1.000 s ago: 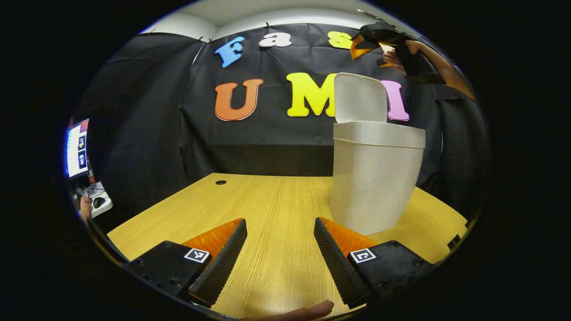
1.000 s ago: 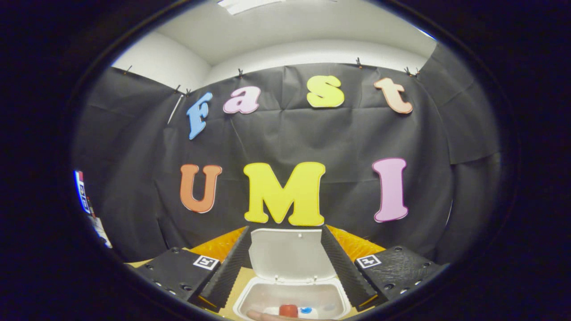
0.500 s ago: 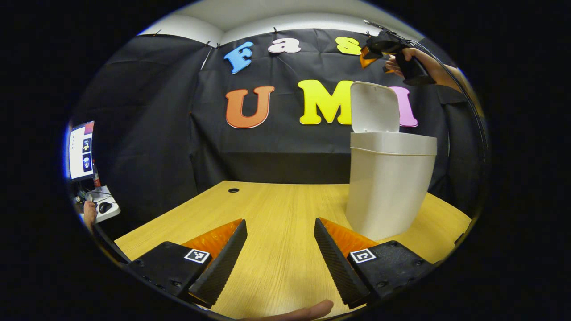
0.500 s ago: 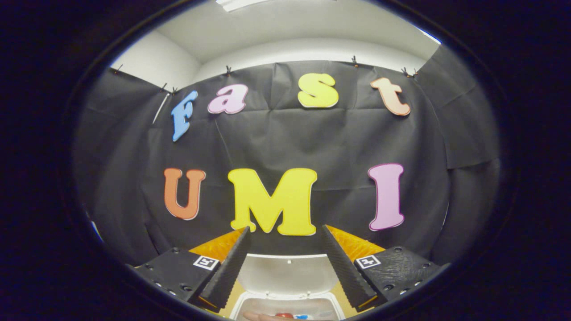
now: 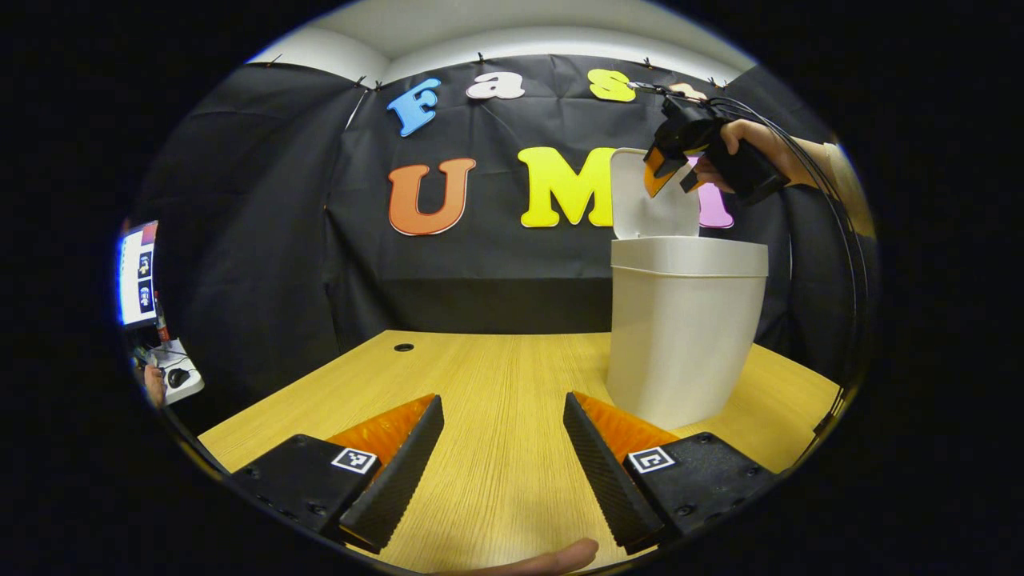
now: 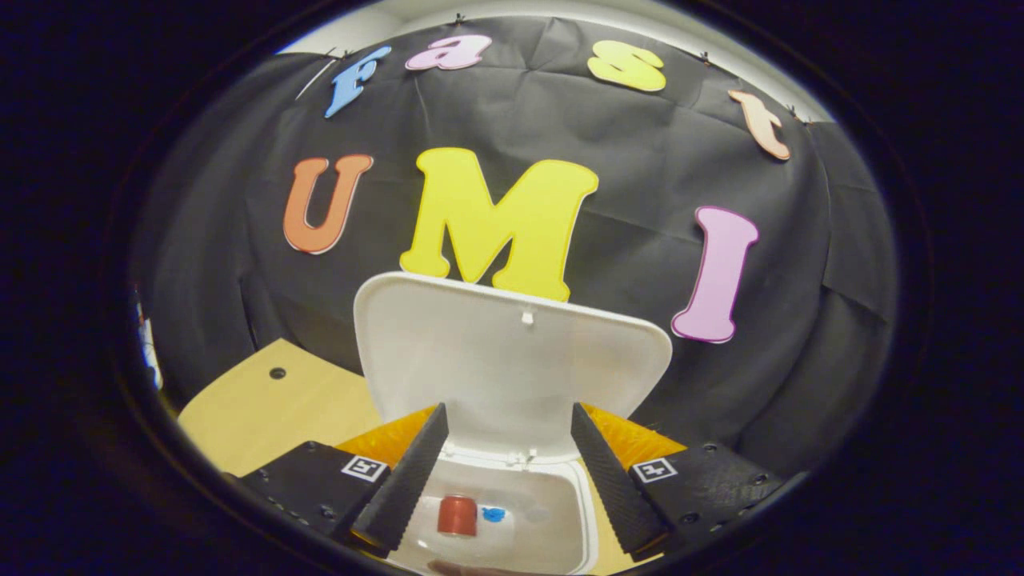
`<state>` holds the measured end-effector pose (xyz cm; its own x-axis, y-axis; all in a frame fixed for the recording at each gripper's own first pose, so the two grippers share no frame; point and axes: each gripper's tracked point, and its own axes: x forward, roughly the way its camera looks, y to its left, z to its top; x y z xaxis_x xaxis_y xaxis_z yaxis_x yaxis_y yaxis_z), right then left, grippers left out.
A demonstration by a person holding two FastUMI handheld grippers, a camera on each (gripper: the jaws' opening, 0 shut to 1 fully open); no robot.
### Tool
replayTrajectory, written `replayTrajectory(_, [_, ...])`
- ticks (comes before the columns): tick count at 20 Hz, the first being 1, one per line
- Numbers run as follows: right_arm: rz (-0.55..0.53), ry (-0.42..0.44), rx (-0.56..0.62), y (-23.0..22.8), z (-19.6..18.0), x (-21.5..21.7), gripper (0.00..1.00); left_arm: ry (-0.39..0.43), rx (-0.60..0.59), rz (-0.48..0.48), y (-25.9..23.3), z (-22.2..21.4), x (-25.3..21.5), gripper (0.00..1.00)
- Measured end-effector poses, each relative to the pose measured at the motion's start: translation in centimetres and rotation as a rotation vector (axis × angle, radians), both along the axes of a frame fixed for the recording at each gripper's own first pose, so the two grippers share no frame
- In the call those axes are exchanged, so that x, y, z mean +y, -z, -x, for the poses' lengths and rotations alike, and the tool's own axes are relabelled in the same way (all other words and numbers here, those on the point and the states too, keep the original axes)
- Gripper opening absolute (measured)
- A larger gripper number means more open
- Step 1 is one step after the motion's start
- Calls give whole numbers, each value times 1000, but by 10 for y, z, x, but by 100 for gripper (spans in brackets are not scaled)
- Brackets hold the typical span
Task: Press the lid of the desktop garbage bin to open it, pick up the crumpled paper on the desktop and throw it into the bin, then pick up the pop can on the desktop and drop it into the bin, and finally close the garbage bin lid.
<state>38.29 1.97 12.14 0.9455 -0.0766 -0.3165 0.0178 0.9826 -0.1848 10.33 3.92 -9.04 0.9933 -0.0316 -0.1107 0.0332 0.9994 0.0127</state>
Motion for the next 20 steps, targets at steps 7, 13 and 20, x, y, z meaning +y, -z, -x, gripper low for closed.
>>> replayTrajectory(7, [-82, -32, -74, -24, 10, 8, 94, -5, 23, 18, 6, -1, 3, 98])
replayTrajectory(13, [-200, -136, -317, -102, 17, 29, 94, -11, 25, 17, 4, 1, 8, 98])
replayTrajectory(20, [-224, -36, -274, -91, -44, 17, 94, -44, 0, 52, -4, 5, 30, 98])
